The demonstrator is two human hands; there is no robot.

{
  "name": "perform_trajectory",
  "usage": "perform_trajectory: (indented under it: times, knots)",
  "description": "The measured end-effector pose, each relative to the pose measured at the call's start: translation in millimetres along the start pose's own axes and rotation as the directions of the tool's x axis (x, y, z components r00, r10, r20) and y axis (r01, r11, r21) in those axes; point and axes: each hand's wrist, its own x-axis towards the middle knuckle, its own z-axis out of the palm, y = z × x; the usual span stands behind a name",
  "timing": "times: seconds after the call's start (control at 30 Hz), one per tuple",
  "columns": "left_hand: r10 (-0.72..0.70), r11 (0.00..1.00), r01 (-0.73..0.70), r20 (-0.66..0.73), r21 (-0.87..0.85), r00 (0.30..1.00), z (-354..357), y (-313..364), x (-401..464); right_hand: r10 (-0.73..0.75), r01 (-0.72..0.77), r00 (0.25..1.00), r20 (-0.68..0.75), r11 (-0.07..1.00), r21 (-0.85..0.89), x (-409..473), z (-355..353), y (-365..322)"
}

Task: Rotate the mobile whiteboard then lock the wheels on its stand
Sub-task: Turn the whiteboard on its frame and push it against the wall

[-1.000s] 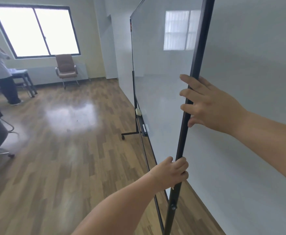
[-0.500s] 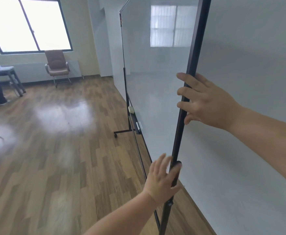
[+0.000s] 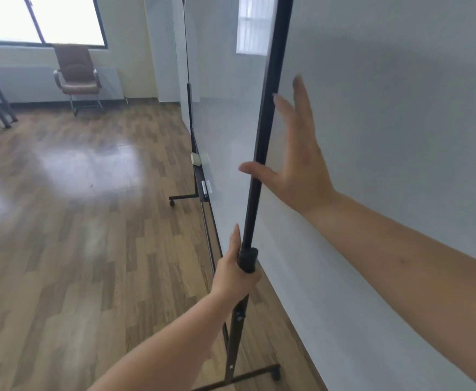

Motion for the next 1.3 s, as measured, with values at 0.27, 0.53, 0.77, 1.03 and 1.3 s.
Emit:
perform_trajectory:
  times: [0.27,0.53,0.77,1.03,1.3]
  knots:
    - [-0.056,0.998,0.056,-0.022,0.017,0.998,-17.6,1.7,97.1,0.582,-0.644,0.765,0.276,0.700,0.309,66.6,88.6,44.9]
    - [-0.004,1.000,0.004,-0.028,-0.017,1.000,-37.0,-17.5,216.8,0.740,-0.836,0.548,0.390,0.494,0.238,127.2,162.2,106.5]
    - [0.038,0.999,-0.038,-0.008,0.005,0.999,-66.8,-20.0,304.9,0.805,-0.910,0.410,0.428,0.391,0.137,181.9,218.5,143.0]
    - [0.039,0.999,-0.039,-0.006,-0.002,0.999,-98.8,-29.6,404.9,0.794,-0.899,0.428,0.431,0.423,0.114,239.7,285.9,201.0]
    - [0.012,0.998,-0.012,0.006,-0.056,1.000,-126.1,-45.3,513.0,0.716,-0.861,0.485,0.501,0.491,0.133,301.4,359.6,272.9]
